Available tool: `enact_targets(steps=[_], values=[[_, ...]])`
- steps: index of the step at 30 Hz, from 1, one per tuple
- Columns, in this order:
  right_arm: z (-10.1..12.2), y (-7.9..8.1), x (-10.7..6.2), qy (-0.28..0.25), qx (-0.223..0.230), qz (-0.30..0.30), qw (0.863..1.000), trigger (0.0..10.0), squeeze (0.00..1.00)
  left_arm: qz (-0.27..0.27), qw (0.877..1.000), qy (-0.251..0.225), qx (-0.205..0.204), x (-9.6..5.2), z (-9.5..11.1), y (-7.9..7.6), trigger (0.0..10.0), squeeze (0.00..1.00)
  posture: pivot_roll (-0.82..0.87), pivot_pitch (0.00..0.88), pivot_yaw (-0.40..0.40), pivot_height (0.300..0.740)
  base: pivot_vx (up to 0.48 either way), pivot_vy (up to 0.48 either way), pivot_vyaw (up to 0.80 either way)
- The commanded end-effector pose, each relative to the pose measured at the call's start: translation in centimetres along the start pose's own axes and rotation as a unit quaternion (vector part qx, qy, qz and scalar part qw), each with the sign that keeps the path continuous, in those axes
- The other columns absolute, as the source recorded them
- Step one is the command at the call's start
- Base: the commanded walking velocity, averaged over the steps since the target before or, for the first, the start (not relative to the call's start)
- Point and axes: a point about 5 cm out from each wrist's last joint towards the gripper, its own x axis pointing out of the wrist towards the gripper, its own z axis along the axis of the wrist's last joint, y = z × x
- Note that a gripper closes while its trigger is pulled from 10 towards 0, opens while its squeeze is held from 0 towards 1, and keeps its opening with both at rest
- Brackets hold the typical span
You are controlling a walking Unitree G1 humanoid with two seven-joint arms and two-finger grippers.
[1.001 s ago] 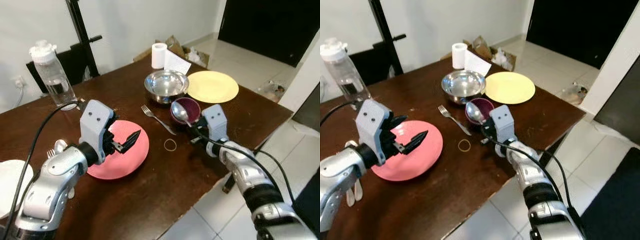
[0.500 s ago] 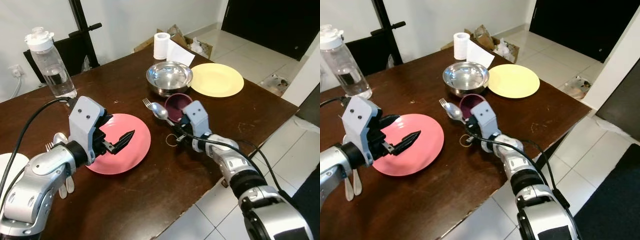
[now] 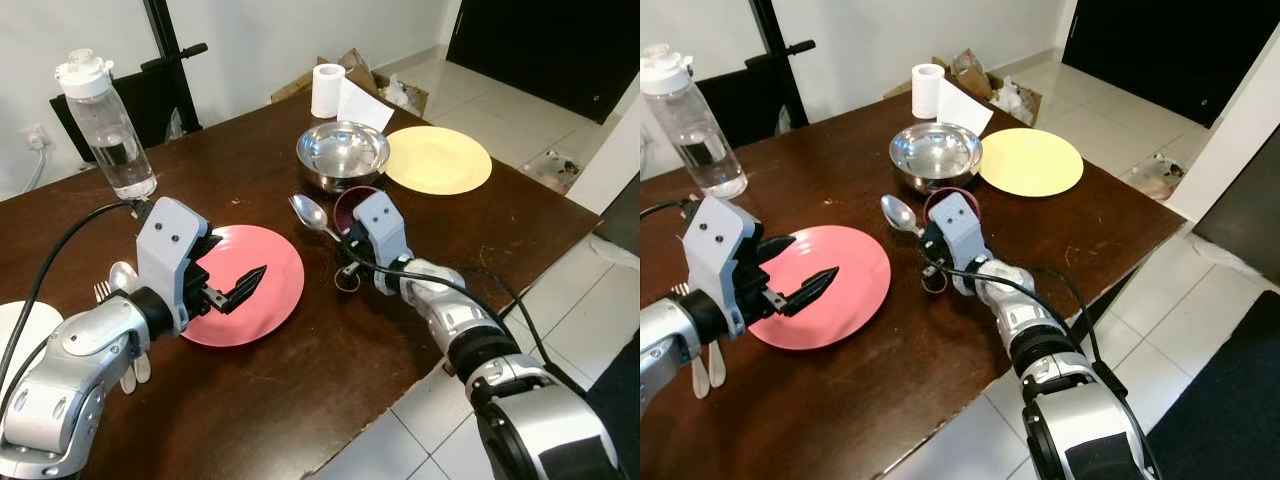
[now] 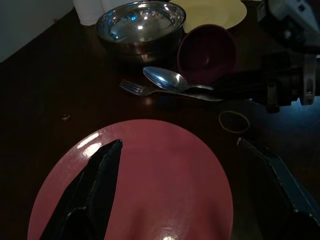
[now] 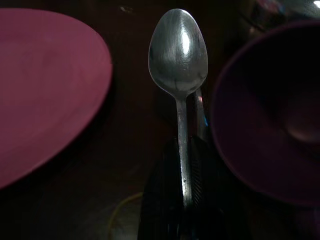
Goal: Setting the table
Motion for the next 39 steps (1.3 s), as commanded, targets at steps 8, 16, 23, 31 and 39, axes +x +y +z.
enact_targets(steps=[8, 16, 23, 31, 39], values=[[2.0, 0.9, 1.1, -0.041, 0.033, -0.001, 0.999, 10.0, 0.00, 0.003, 1.000, 0.011, -0.001, -0.6, -0.2, -0.1, 10.0, 0.00, 0.13, 0.225, 0.076, 0.740, 0.000, 0.000, 0.00], [2.1, 1.8, 1.5, -0.041, 0.036, 0.012, 0.998, 10.0, 0.00, 0.013, 1.000, 0.015, 0.000, -1.0, -0.2, -0.1, 10.0, 0.00, 0.15, 0.227, 0.065, 0.740, 0.000, 0.000, 0.00], [2.1, 2.0, 1.6, -0.044, 0.047, 0.014, 0.998, 10.0, 0.45, 0.016, 1.000, 0.016, -0.001, -1.0, -0.2, -0.2, 10.0, 0.00, 0.15, 0.227, 0.060, 0.740, 0.000, 0.000, 0.00], [2.6, 1.9, 1.7, -0.053, 0.060, 0.016, 0.997, 10.0, 1.00, 0.020, 1.000, 0.017, -0.004, -0.9, -0.4, -0.4, 10.0, 0.00, 0.15, 0.222, 0.057, 0.740, 0.000, 0.000, 0.00], [3.4, 0.1, 1.1, -0.078, 0.074, -0.020, 0.994, 10.0, 0.00, 0.021, 1.000, 0.015, -0.006, -0.6, -0.6, -0.4, 10.0, 0.00, 0.13, 0.210, 0.062, 0.740, 0.000, 0.000, 0.00]])
